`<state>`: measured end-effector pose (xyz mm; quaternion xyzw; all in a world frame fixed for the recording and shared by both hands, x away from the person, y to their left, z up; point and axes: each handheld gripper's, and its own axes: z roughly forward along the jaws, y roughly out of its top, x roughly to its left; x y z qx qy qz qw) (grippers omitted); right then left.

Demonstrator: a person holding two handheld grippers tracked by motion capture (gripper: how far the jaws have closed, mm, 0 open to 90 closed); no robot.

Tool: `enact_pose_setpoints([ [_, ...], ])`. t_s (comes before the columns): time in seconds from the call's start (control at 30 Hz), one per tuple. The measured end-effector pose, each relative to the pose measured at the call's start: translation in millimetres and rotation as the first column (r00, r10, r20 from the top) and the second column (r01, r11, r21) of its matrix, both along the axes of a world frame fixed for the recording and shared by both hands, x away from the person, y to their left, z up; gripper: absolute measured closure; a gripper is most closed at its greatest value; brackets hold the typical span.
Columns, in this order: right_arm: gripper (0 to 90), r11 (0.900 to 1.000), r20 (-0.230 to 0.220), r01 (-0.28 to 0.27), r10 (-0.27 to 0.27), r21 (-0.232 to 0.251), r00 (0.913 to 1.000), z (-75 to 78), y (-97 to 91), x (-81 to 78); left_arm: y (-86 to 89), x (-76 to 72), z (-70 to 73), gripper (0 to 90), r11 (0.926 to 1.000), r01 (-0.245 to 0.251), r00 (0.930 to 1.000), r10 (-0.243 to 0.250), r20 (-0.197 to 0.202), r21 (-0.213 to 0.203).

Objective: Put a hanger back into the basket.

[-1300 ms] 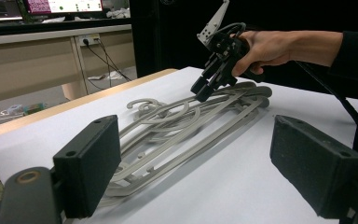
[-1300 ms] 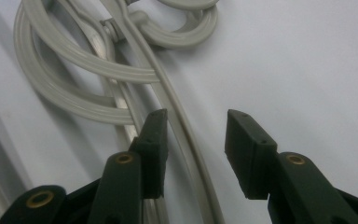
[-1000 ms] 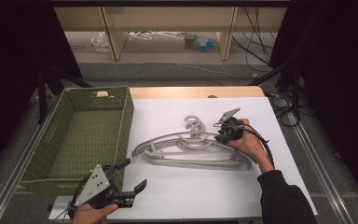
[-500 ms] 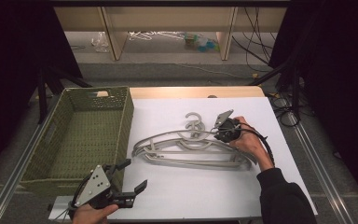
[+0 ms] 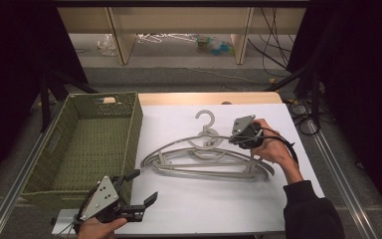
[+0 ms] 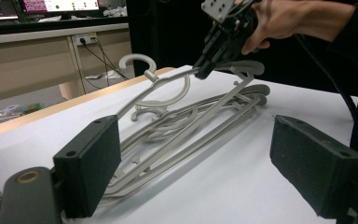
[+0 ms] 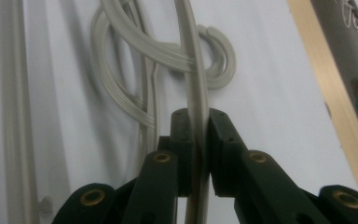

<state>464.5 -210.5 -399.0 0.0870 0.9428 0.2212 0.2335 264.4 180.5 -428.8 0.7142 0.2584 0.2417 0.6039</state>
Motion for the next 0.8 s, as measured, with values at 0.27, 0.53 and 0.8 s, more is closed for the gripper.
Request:
enact_pose_setpoints([
  [0.27,82.0,0.9982,0.043,-0.058,0.057,0.013,0.9974,26.5,2.5,-26.8,-16.2,7.4,12.3,15.8,0.9987,-0.009,0.9999,0.010,-0.012,0.051],
  [0.53,82.0,0.9935,0.080,-0.111,0.108,0.025,0.9909,40.5,2.9,-51.5,-51.9,44.0,30.3,22.0,0.9860,-0.071,0.9856,0.092,-0.142,0.151],
  [0.8,82.0,0.9871,0.107,-0.159,0.156,0.020,0.9820,45.8,3.6,-63.0,-77.2,78.3,35.6,27.3,0.9816,-0.037,0.9813,0.071,-0.179,0.187],
])
